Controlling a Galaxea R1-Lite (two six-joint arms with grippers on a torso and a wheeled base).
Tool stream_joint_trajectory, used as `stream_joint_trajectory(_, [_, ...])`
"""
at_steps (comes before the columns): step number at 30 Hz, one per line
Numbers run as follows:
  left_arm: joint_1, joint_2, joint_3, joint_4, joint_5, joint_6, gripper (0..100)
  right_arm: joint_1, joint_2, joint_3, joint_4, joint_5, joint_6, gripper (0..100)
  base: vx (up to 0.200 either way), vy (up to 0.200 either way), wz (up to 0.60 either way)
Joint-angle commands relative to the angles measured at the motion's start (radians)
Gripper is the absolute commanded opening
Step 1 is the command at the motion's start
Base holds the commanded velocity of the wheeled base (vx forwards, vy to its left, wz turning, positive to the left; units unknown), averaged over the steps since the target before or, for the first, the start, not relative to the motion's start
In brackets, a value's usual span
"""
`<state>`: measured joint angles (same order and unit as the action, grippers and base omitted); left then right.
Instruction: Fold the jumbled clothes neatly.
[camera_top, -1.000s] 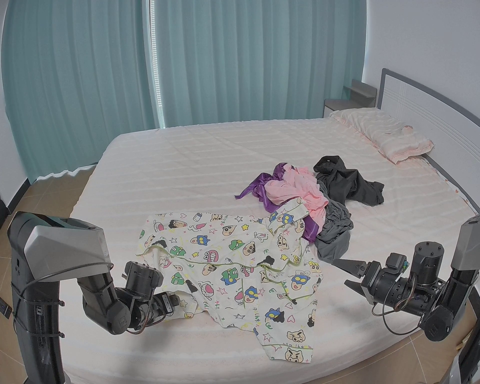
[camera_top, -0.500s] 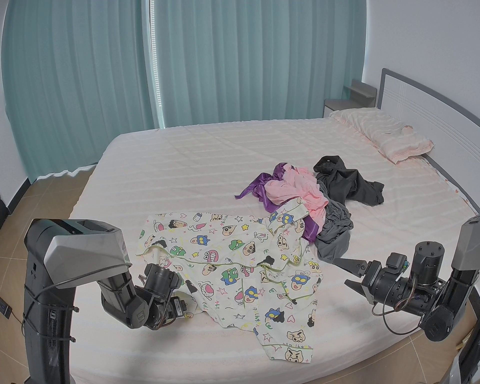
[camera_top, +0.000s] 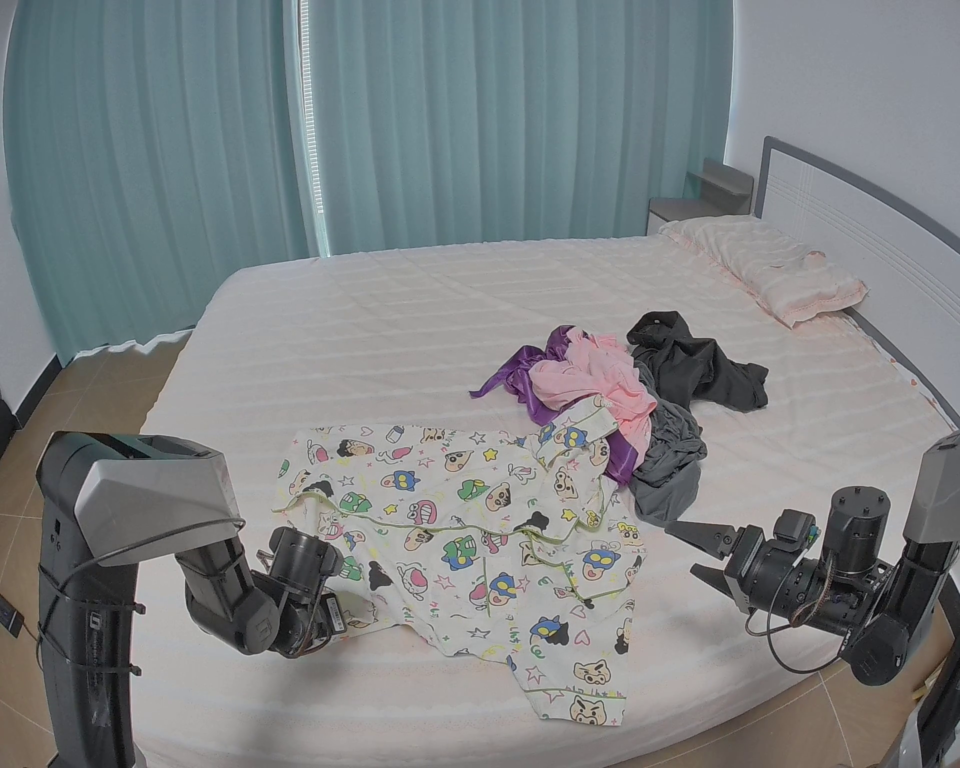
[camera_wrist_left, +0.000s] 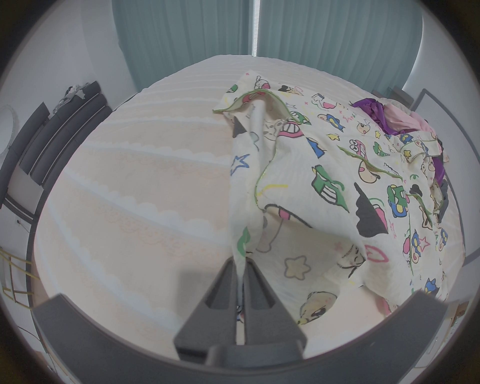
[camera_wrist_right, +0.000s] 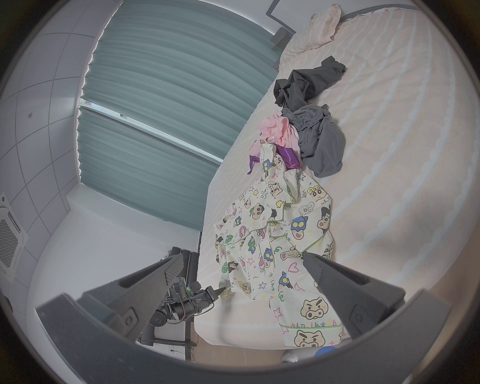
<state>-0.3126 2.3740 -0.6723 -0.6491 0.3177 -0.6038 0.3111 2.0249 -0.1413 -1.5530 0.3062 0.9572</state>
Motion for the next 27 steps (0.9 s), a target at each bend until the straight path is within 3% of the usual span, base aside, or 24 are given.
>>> stream_joint_trajectory(1, [0.043,-0.084,0.089,0.0,-0.005,0.022,0,0.0,0.001,0.005,-0.007,-0.001,0.0,100,0.0,0.0,0.0])
stream_joint_trajectory(7, [0.139,-0.15,0.2,-0.003,-0.014,0.104,0,-0.001,0.008,0.009,-0.007,-0.001,-0.003,100,0.0,0.0,0.0])
stream_joint_trajectory(17, [0.297,-0.243,0.349,0.002,-0.1,0.223,0,0.0,0.018,0.009,-0.007,-0.006,-0.009,100,0.0,0.0,0.0])
stream_joint_trajectory(27, [0.383,-0.269,0.464,-0.006,-0.106,0.288,0,0.0,0.02,0.011,-0.007,-0.007,-0.011,100,0.0,0.0,0.0])
